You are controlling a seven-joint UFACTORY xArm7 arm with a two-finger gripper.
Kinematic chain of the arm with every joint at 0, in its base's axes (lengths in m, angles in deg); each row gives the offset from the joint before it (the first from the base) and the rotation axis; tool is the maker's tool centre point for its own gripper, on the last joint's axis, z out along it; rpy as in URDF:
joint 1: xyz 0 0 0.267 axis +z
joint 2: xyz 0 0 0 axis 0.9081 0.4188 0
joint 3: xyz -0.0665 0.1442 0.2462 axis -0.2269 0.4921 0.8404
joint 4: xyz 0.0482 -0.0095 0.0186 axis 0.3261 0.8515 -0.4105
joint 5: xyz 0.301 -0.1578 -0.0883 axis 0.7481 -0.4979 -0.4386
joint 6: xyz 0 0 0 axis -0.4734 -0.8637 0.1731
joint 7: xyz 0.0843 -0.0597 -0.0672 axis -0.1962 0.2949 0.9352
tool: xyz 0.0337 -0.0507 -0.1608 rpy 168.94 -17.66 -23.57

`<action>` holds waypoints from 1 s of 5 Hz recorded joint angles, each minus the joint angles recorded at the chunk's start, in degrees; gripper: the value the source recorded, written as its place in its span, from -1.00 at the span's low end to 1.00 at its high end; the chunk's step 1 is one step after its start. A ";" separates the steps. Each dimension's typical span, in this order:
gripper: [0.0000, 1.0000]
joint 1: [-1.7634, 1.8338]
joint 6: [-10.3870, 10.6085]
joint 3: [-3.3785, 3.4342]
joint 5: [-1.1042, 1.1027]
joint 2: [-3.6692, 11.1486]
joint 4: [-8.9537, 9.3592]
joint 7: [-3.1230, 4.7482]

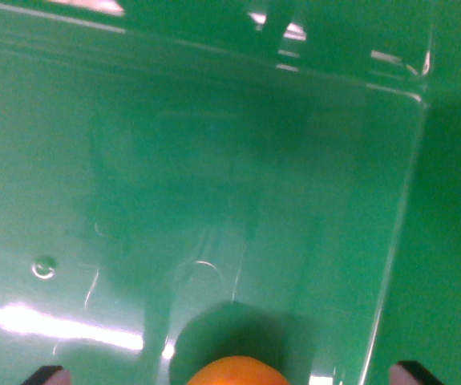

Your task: Pick fruit

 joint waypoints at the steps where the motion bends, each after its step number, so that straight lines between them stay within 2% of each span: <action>1: -1.00 -0.28 2.42 -0.46 -0.71 0.45 2.30 0.74; 2: -1.00 -0.28 2.42 -0.46 -0.71 0.45 2.30 0.74; 3: -1.00 -0.54 4.60 -0.87 -1.35 0.85 4.37 1.41; 4: -1.00 -0.54 4.60 -0.87 -1.35 0.85 4.37 1.41; 5: -1.00 -0.80 6.83 -1.29 -2.00 1.26 6.49 2.10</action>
